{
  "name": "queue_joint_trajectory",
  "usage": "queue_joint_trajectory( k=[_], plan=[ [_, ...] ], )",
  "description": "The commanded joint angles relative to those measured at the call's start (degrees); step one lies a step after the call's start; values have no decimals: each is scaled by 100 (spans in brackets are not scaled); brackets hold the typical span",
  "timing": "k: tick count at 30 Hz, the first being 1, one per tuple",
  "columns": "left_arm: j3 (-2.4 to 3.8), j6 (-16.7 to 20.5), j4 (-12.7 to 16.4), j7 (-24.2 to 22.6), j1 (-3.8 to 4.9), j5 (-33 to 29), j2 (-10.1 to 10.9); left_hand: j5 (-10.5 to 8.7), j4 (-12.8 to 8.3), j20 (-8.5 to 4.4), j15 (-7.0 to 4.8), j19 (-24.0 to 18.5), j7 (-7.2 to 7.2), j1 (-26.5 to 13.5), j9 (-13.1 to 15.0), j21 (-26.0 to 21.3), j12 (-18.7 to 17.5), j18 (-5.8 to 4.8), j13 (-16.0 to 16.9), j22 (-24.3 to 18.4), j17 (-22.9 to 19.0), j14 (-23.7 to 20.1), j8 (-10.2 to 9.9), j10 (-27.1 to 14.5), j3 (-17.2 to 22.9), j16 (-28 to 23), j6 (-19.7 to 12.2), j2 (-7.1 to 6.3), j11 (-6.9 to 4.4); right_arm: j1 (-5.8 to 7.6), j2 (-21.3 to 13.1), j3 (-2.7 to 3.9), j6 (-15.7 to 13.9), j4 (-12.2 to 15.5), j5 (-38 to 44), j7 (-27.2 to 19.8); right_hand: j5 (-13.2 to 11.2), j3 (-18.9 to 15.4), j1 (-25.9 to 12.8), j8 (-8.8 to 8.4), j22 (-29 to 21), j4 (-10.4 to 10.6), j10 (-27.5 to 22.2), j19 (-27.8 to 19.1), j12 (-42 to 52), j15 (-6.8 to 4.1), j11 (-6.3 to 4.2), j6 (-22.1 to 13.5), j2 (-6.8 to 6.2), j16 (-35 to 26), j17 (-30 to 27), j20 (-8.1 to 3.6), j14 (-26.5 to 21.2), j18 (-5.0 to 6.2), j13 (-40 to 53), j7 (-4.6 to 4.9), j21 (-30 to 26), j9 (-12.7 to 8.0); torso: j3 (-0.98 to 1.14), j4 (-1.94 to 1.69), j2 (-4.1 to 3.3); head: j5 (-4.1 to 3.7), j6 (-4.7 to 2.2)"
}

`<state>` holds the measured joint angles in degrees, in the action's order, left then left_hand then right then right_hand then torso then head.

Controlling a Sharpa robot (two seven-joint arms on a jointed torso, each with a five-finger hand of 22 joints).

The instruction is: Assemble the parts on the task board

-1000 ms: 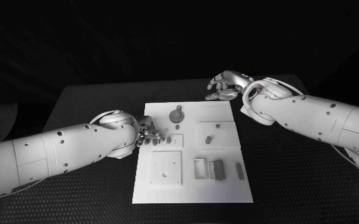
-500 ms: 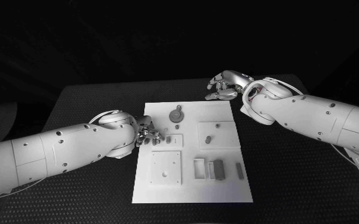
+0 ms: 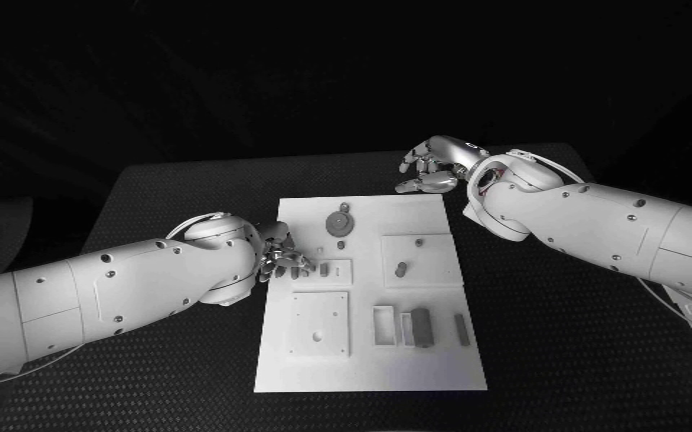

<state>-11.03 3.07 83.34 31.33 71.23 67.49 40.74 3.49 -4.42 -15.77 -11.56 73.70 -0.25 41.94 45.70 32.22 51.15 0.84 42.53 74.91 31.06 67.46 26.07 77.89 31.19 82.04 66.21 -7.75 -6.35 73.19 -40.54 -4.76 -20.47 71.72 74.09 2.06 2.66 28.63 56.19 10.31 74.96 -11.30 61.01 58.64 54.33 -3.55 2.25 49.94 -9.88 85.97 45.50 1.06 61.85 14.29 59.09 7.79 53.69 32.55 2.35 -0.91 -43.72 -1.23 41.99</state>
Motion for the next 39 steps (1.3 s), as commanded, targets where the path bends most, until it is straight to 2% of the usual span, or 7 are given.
queue_joint_trajectory(
  k=[1,13,21,27,30,32,39],
  plan=[
    [10,116,46,-48,1,-23,29,-31,68,-22,-27,50,2,5,-9,-1,6,119,-7,88,-8,9,12,-3,8,-23,-27,-79,-5,-4,2,2,42,1,16,-52,19,-6,-60,36,84,28,-37,18,40,-18,13,-55,-9,11,-6,-38,20,71,-7,108,-28,-8,5,-3,0,-4,5],
    [94,274,46,-129,1,-218,58,-38,151,-21,-31,58,2,24,-9,-4,4,124,-11,87,-10,11,18,-5,41,-27,-38,-89,-7,-6,5,2,47,-2,16,-52,19,-6,-63,37,84,31,-38,18,41,-18,13,-56,-8,11,-6,-38,19,71,-10,109,-29,-9,7,5,-3,6,2],
    [355,677,-13,-630,10,-761,94,-38,96,26,32,-128,112,176,-72,-141,-151,82,-74,45,-91,-156,-132,-244,17,-197,-363,-69,89,-6,7,2,46,-9,16,-51,20,-6,-62,37,84,31,-38,18,42,-18,13,-56,-7,11,-7,-38,19,71,-11,109,-29,-9,12,-3,3,1,-10],
    [418,1179,-236,-1512,95,-914,-60,63,-479,254,410,-788,474,779,-326,-628,-691,-55,-346,-155,-368,-751,-551,-943,162,-759,-1141,55,469,-6,30,2,47,-47,13,-53,20,-4,-59,37,84,30,-38,18,43,-18,13,-56,-4,11,-7,-38,20,71,-12,108,-29,-9,10,-3,3,6,-43],
    [418,1297,-397,-1986,118,-810,-217,69,-995,745,916,-1559,772,1336,-495,-1327,-1609,-84,-899,-571,-776,-1469,-652,-1665,403,-1633,-1344,118,813,-6,42,2,46,-67,12,-57,20,-3,-59,38,84,30,-38,18,43,-18,13,-56,-3,12,-7,-39,20,71,-12,108,-29,-9,6,10,-5,5,-55],
    [418,1397,-454,-2225,119,-579,-293,51,-1155,1017,1200,-1659,829,1624,-710,-1678,-2381,-8,-1497,-868,-965,-1517,-741,-1563,440,-2107,-1349,165,990,-6,49,2,42,-74,12,-57,20,-3,-58,38,84,30,-38,18,43,-18,13,-56,-2,12,-7,-39,20,71,-13,108,-29,-9,8,16,-8,11,-62],
    [402,1619,-721,-2852,113,774,-575,18,-1209,1041,1178,-1439,786,2313,-1052,-1801,-3548,73,-2226,-951,-843,-1345,-940,-1464,283,-2188,-1280,51,1202,-7,65,2,43,-83,12,-60,20,-2,-57,38,84,30,-38,19,44,-18,13,-56,0,12,-7,-39,20,71,-13,108,-29,-10,7,11,-9,-6,-78]
  ],
)
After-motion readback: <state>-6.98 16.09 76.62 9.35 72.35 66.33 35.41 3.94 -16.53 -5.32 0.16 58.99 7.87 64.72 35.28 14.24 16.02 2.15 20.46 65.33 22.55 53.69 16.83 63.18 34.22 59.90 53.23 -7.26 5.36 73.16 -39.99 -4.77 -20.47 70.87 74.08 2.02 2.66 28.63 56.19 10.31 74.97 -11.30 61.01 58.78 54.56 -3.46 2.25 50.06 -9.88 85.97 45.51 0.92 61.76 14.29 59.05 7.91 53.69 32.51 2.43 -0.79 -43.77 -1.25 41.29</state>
